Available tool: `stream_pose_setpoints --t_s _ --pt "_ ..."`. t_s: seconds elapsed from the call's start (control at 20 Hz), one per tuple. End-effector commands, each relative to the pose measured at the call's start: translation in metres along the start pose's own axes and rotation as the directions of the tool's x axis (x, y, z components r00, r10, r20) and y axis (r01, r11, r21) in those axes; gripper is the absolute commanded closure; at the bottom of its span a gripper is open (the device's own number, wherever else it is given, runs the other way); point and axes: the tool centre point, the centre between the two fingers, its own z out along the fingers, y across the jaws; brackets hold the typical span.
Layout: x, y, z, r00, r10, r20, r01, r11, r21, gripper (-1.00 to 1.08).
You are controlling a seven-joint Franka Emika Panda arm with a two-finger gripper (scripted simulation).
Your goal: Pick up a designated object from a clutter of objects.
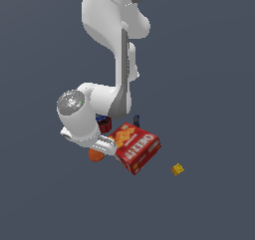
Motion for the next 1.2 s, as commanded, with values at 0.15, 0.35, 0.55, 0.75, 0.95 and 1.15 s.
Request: stream_pose_setpoints --t_s 0.15,0.35,0.55,0.75,0.95,1.15 --pt "-0.001 0.001 0.028 1.000 0.001 0.001 -0.001 1.000 0.000 -0.92" --pt "-0.001 0.001 0.041 1.000 0.002 0.000 -0.002 1.000 0.000 -0.92" --pt "0.000 0.001 0.043 1.000 0.002 0.000 -0.002 1.000 0.000 1.08" --pt "0.000 0.001 0.043 1.000 0.002 0.000 -0.002 1.000 0.000 1.08" --pt "0.000 0.001 0.043 1.000 0.002 0.000 -0.002 1.000 0.000 1.08" --pt "0.009 -0.001 0.028 1.000 0.002 -0.026 -0.002 1.000 0.004 1.08"
